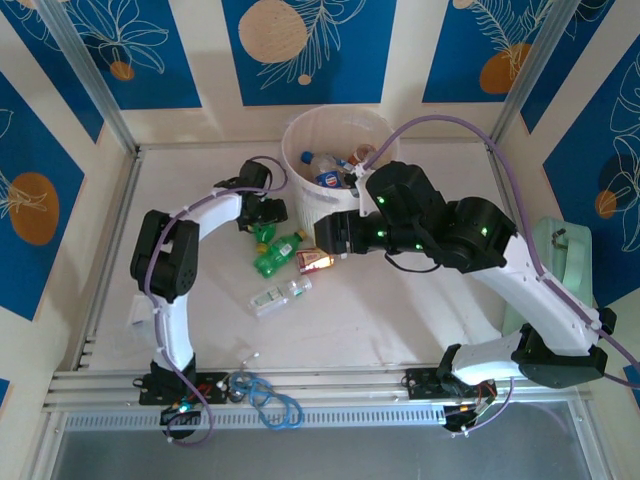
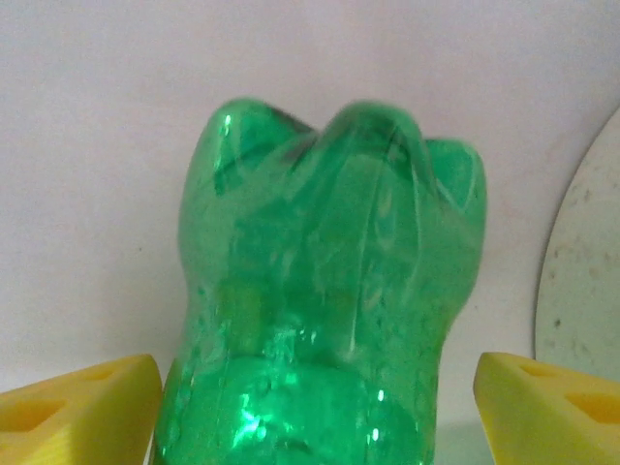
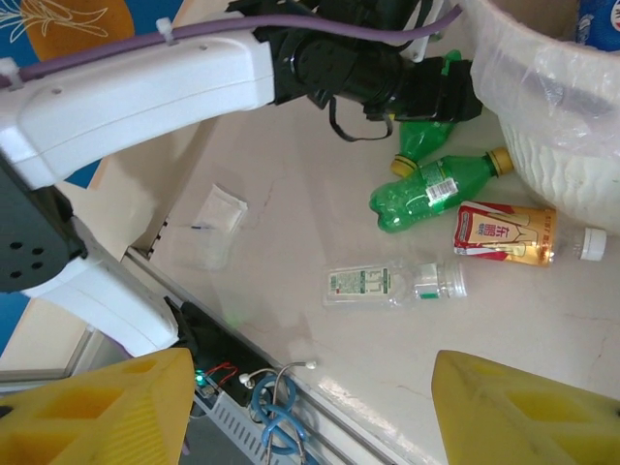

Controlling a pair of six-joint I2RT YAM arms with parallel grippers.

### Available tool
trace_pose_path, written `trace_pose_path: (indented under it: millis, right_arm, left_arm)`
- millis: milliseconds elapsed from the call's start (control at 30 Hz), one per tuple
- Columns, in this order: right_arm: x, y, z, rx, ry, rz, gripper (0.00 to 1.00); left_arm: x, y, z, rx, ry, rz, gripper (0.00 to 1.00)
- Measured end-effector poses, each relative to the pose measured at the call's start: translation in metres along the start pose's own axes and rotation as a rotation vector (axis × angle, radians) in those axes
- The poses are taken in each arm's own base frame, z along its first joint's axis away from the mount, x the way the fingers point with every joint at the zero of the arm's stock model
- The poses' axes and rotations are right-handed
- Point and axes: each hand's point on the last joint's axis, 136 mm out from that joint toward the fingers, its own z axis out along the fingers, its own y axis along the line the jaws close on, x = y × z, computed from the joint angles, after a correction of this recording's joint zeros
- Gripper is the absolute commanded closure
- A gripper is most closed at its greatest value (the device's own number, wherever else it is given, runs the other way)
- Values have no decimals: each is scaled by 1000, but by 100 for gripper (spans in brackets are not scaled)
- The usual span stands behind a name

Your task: Put the plastic bottles in the bin

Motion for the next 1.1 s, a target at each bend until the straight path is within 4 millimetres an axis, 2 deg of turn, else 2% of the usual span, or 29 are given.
trace_pose_path:
  millis: [133,233,500,633,900,1000,1100]
  right_arm:
    - [4,4,5,-1,15,-6,37]
    - [7,7,10,3,25,-9,39]
    - [4,16,15,-20,0,-13,43]
    - [5,21,14,-34,-4,-22,43]
    - [7,28,8,-58,-24,-34,43]
    - [10,30,8,-74,-30,-25,42]
    - [14,32,18,-91,-17,-13,42]
  left_arm:
    - [-8,1,8,-6,6,-24,24]
    - [-6,5,13,-15,21,-35,28]
    - [-4,14,12,-25,39,-51,37]
    - [2,25,4,-32,43,-75,40]
    - [4,41,-30,-7,4,-146,42]
    - [9,42,-55,35,-32,-187,42]
    - [10,39,-96,111,-94,-248,42]
